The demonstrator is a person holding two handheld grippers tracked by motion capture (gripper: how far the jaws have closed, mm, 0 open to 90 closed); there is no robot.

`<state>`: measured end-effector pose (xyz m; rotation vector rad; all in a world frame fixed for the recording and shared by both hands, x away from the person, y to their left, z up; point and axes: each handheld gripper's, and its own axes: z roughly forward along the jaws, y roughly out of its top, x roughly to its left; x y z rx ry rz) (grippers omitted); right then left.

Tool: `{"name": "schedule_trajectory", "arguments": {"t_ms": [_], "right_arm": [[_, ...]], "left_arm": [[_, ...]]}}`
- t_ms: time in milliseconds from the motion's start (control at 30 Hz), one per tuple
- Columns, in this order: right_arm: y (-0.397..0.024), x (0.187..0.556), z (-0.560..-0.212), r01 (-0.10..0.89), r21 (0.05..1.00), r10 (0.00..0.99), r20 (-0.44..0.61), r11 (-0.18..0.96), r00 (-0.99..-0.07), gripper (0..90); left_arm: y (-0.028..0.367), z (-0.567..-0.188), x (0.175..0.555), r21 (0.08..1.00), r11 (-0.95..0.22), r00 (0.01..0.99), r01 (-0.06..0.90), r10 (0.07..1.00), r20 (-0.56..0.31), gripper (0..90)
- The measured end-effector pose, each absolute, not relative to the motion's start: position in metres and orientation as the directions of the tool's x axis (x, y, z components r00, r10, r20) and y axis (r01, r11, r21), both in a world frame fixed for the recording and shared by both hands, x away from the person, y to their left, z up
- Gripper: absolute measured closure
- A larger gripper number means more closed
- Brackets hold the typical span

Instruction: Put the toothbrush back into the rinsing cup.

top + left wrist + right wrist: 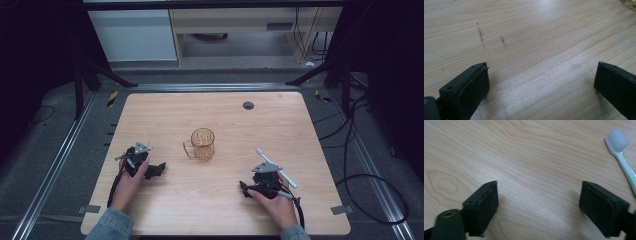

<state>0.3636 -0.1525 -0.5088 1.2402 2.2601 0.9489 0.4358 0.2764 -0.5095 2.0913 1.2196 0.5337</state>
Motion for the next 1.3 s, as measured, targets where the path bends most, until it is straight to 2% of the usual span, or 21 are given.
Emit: {"name": "schedule_trajectory", "arguments": {"t_ms": [167,433,600,800,933,1100,1300], "right_arm": [[-0.159,0.359,-0.489,0.570,0.669,0.824,-0.112,0.476,-0.555,21.3],[-0.180,0.363,-0.434,0.583,0.567,0.792,-0.232,0.582,-0.565,26.5],[-0.194,0.376,-0.414,0.606,0.523,0.785,-0.234,0.599,-0.574,36.2],[-0.198,0.391,-0.390,0.614,0.494,0.777,-0.252,0.616,-0.577,38.5],[-0.198,0.403,-0.375,0.632,0.459,0.771,-0.229,0.624,-0.594,40.4],[-0.201,0.417,-0.375,0.672,0.403,0.776,-0.199,0.621,-0.598,42.0],[-0.207,0.430,-0.384,0.714,0.368,0.794,-0.142,0.596,-0.591,51.1]], "left_arm": [[0.276,-0.509,0.436,0.708,-0.356,0.484,0.610,0.875,0.023,0.0],[0.276,-0.509,0.435,0.708,-0.355,0.482,0.611,0.876,0.023,0.0],[0.276,-0.509,0.435,0.708,-0.355,0.482,0.611,0.876,0.023,0.0],[0.276,-0.509,0.435,0.708,-0.355,0.482,0.611,0.876,0.023,0.0],[0.276,-0.509,0.435,0.708,-0.355,0.482,0.611,0.876,0.022,0.0],[0.276,-0.509,0.435,0.708,-0.355,0.483,0.611,0.875,0.023,0.0],[0.276,-0.509,0.435,0.708,-0.355,0.483,0.611,0.875,0.023,0.0]]}}
